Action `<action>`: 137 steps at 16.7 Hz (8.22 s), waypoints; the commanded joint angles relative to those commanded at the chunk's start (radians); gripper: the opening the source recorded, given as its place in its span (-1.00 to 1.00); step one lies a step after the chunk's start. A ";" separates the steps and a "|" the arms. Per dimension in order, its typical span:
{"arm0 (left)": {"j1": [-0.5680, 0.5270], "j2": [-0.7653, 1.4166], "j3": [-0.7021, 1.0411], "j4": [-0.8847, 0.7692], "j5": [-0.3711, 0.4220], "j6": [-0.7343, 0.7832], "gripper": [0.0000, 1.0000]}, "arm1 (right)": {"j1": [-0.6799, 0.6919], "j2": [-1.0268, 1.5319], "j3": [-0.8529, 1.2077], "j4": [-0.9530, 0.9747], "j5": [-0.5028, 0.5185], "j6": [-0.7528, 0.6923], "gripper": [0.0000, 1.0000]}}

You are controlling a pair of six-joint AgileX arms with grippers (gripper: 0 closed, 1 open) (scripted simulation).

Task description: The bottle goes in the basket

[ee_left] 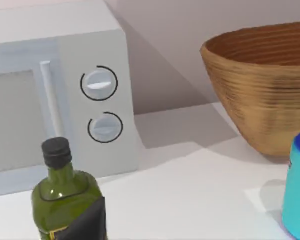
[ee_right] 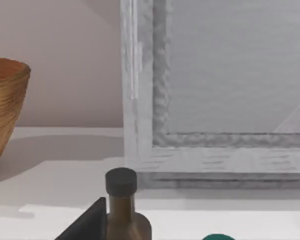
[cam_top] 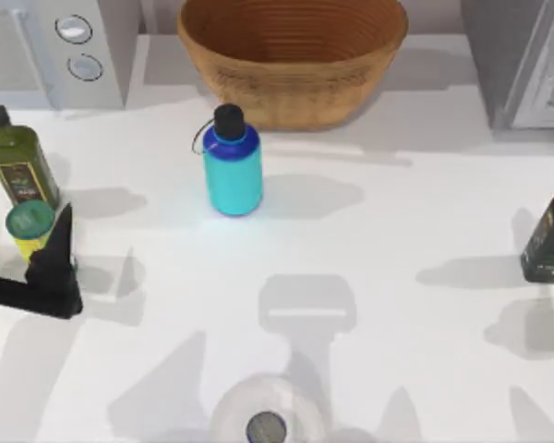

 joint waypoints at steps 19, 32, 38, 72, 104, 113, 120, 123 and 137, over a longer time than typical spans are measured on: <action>-0.083 1.584 0.437 1.122 0.459 -0.045 1.00 | 0.000 0.000 0.000 0.000 0.000 0.000 1.00; -0.029 1.728 0.540 1.263 0.571 -0.067 1.00 | 0.000 0.000 0.000 0.000 0.000 0.000 1.00; -0.137 1.759 0.636 1.201 0.459 -0.070 1.00 | 0.000 0.000 0.000 0.000 0.000 0.000 1.00; -0.133 1.782 0.796 1.065 0.464 -0.069 -1.00 | 0.000 0.000 0.000 0.000 0.000 0.000 1.00; 0.093 1.220 0.434 0.740 0.694 -0.063 -1.00 | 0.000 0.000 0.000 0.000 0.000 0.000 1.00; -0.078 1.367 1.224 0.346 0.633 -0.064 -1.00 | 0.000 0.000 0.000 0.000 0.000 0.000 1.00; -0.124 1.484 1.553 0.018 0.484 -0.068 -1.00 | 0.000 0.000 0.000 0.000 0.000 0.000 1.00; -0.131 1.485 1.562 0.006 0.479 -0.068 -1.00 | 0.000 0.000 0.000 0.000 0.000 0.000 1.00; -0.183 1.718 1.809 -0.007 0.430 -0.070 -1.00 | 0.000 0.000 0.000 0.000 0.000 0.000 1.00</action>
